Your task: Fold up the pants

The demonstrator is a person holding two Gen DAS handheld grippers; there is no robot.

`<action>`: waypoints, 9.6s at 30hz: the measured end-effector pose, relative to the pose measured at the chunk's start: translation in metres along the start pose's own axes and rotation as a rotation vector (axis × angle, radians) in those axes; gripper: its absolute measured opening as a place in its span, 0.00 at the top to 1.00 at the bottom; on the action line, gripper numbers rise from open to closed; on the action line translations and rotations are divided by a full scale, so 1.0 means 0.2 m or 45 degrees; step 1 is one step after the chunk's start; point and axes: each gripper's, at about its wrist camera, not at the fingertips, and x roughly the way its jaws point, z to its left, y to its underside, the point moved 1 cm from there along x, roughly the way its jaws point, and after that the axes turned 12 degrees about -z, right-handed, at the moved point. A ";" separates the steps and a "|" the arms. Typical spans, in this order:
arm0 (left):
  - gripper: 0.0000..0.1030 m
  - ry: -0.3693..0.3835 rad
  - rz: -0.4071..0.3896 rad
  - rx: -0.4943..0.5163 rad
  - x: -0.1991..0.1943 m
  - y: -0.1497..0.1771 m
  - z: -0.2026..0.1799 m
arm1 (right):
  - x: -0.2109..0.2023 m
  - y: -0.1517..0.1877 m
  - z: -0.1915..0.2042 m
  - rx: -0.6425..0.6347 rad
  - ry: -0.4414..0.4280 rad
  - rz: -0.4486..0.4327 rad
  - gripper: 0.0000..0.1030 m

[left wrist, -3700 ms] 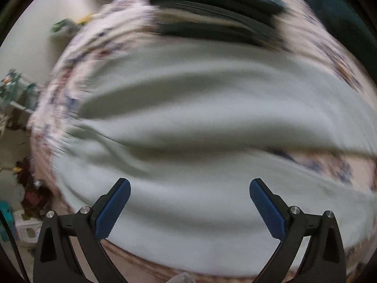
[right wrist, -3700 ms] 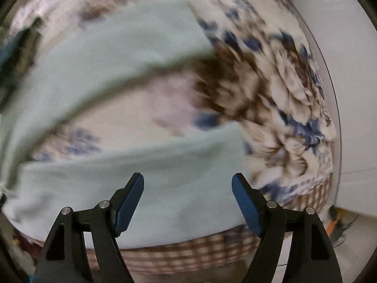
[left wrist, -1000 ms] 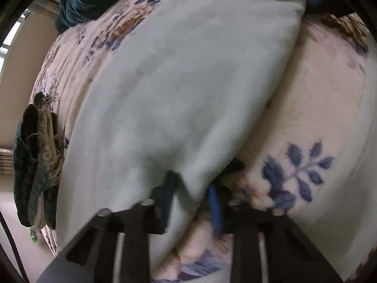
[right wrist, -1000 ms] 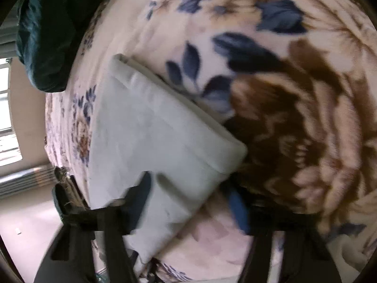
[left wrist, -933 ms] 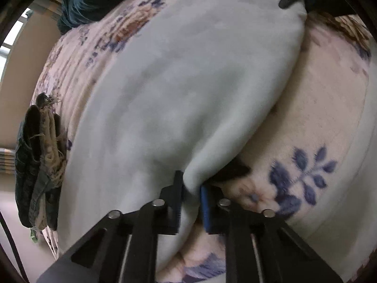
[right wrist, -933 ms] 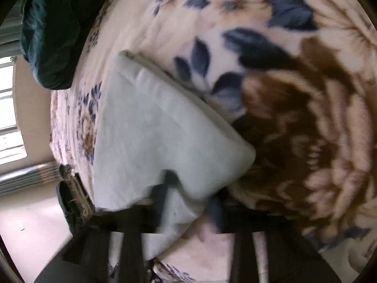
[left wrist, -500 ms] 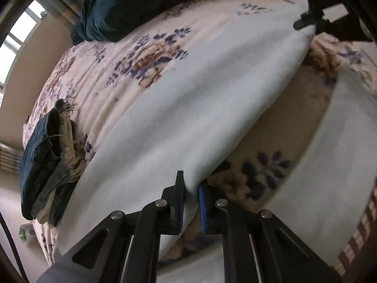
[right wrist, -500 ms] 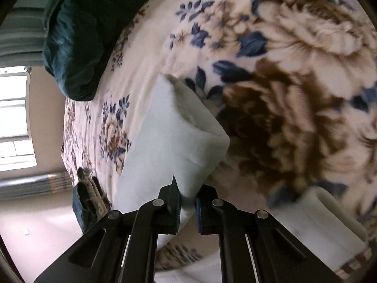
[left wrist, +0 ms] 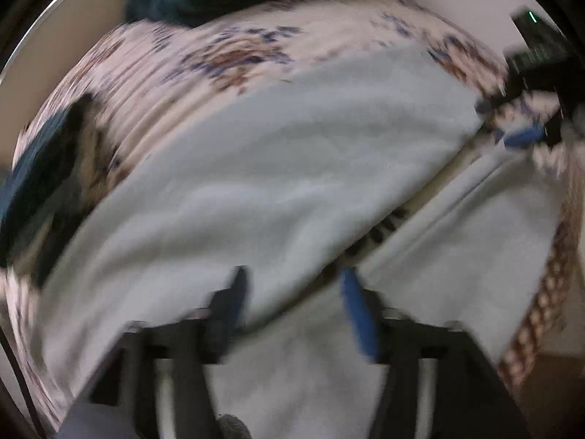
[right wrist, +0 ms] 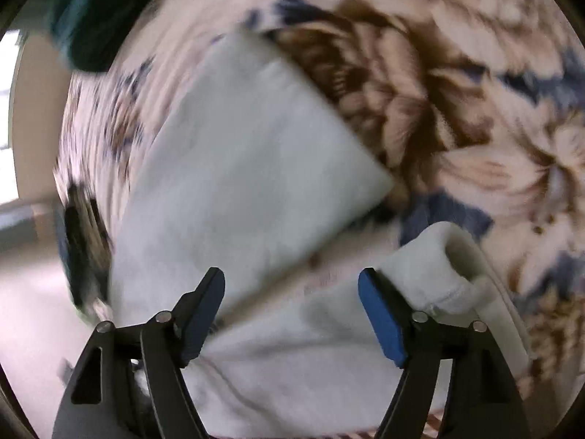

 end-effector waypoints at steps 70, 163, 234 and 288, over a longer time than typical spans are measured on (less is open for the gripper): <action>0.06 -0.335 0.329 -0.167 0.01 0.05 1.32 | 0.17 0.56 1.48 -1.222 0.319 0.152 0.21; 0.00 -0.471 0.204 -0.899 -0.76 1.01 0.73 | -0.10 0.46 0.52 -0.584 0.485 -0.320 0.87; 0.11 -0.576 0.080 -1.383 -1.37 1.81 1.77 | 0.21 1.88 1.82 -0.805 -0.146 0.329 0.32; 0.02 -0.674 0.236 -1.383 -1.13 1.91 1.81 | 1.09 1.54 2.43 -1.118 -0.083 0.643 0.43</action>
